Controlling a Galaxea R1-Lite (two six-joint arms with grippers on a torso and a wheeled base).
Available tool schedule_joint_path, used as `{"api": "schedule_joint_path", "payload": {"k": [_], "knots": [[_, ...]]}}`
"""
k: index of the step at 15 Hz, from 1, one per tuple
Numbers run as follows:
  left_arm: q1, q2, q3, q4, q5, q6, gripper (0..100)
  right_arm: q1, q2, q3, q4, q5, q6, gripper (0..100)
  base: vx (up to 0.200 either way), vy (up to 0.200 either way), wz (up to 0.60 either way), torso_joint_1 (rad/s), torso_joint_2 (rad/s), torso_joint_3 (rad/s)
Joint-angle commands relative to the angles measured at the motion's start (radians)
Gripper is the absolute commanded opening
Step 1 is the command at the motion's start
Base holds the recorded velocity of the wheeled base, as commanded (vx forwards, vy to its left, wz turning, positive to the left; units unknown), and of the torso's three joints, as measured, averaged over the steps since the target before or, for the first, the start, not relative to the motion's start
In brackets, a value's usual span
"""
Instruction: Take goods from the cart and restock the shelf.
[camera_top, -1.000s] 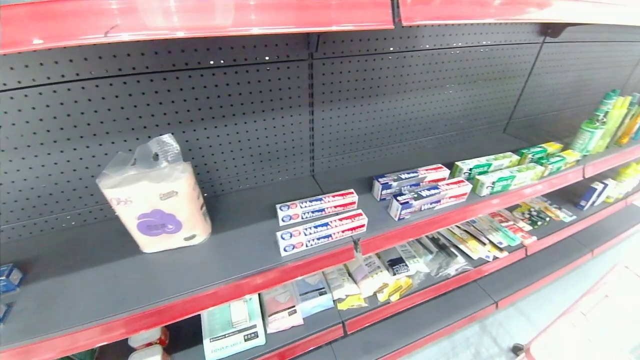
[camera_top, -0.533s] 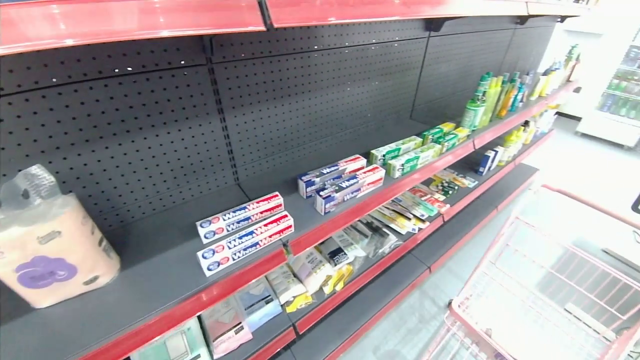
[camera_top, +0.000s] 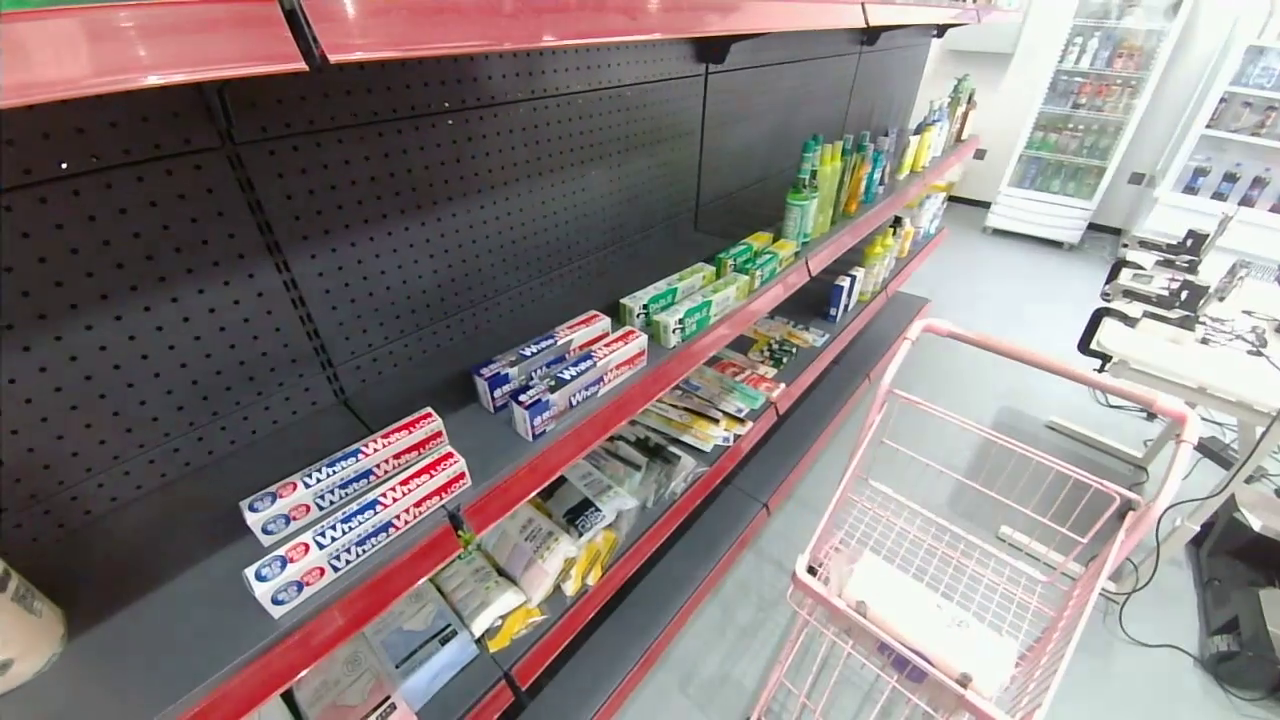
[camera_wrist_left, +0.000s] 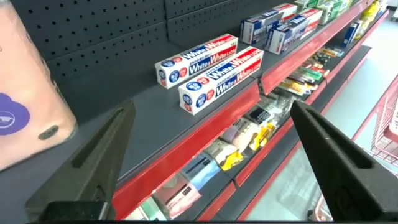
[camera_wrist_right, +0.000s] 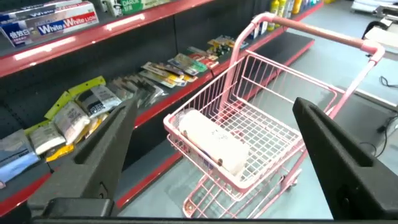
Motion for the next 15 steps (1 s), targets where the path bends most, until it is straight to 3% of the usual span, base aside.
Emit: {"api": "schedule_joint_path", "payload": {"k": [1, 9, 15], "knots": [[0.001, 0.001, 0.0, 0.0, 0.0, 0.0, 100, 0.001, 0.002, 0.0, 0.0, 0.001, -0.002, 100, 0.0, 0.0, 0.0, 0.0, 0.0, 0.0], [0.001, 0.001, 0.0, 0.0, 0.0, 0.0, 100, 0.001, 0.002, 0.001, 0.0, -0.004, -0.002, 100, 0.0, 0.0, 0.0, 0.0, 0.0, 0.0], [0.001, 0.001, 0.0, 0.0, 0.0, -0.001, 100, 0.001, 0.002, 0.001, 0.0, -0.004, 0.001, 100, 0.0, 0.0, -0.6, 0.005, 0.0, 0.0]]}}
